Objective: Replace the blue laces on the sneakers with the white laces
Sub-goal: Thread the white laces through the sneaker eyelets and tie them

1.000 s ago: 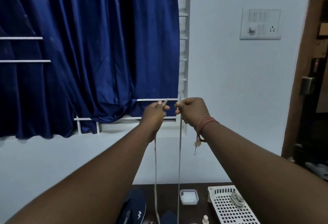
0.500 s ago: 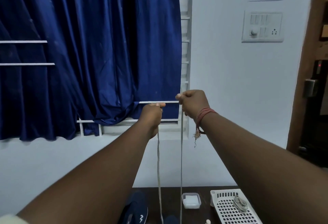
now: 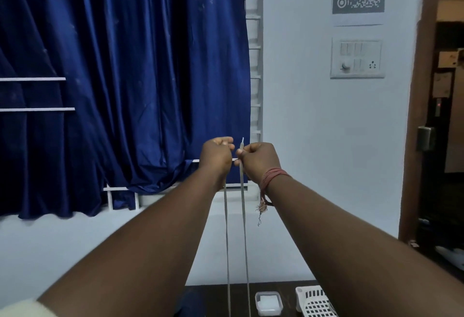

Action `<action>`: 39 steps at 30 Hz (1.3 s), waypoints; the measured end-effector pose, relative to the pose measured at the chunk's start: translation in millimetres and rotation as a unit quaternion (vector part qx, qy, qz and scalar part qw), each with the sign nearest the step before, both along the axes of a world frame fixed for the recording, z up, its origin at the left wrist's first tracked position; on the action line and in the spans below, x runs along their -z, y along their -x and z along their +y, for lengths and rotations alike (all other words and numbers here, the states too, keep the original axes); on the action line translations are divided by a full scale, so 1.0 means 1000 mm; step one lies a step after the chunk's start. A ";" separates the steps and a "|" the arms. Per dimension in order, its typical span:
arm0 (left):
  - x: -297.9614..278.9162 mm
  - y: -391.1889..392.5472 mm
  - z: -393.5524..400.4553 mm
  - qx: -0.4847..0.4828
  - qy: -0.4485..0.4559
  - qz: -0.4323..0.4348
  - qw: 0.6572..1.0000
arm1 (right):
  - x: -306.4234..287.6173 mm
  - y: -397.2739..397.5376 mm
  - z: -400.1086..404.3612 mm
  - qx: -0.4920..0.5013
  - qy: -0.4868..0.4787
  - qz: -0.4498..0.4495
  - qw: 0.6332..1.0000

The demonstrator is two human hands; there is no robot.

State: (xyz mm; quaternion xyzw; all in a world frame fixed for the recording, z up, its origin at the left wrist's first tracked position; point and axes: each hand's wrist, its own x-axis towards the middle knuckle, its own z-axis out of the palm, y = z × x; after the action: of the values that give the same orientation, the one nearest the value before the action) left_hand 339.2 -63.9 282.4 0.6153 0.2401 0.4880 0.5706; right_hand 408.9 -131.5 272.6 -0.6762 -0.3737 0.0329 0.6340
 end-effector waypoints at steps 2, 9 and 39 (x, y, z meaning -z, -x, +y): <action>0.002 -0.001 0.001 0.021 0.015 -0.016 1.000 | 0.001 -0.002 0.000 0.019 0.008 -0.013 1.000; 0.003 -0.006 -0.002 0.017 0.040 0.012 0.999 | 0.002 -0.013 -0.009 0.034 0.009 -0.020 0.999; 0.082 0.014 0.005 -0.077 0.001 0.029 0.997 | 0.050 -0.004 -0.012 -0.014 0.004 0.083 0.996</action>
State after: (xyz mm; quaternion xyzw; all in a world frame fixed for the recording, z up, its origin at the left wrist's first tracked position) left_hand 325.5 -58.5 200.9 0.6085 0.3035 0.5124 0.5245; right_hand 413.2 -143.5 222.8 -0.6684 -0.3295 0.0995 0.6594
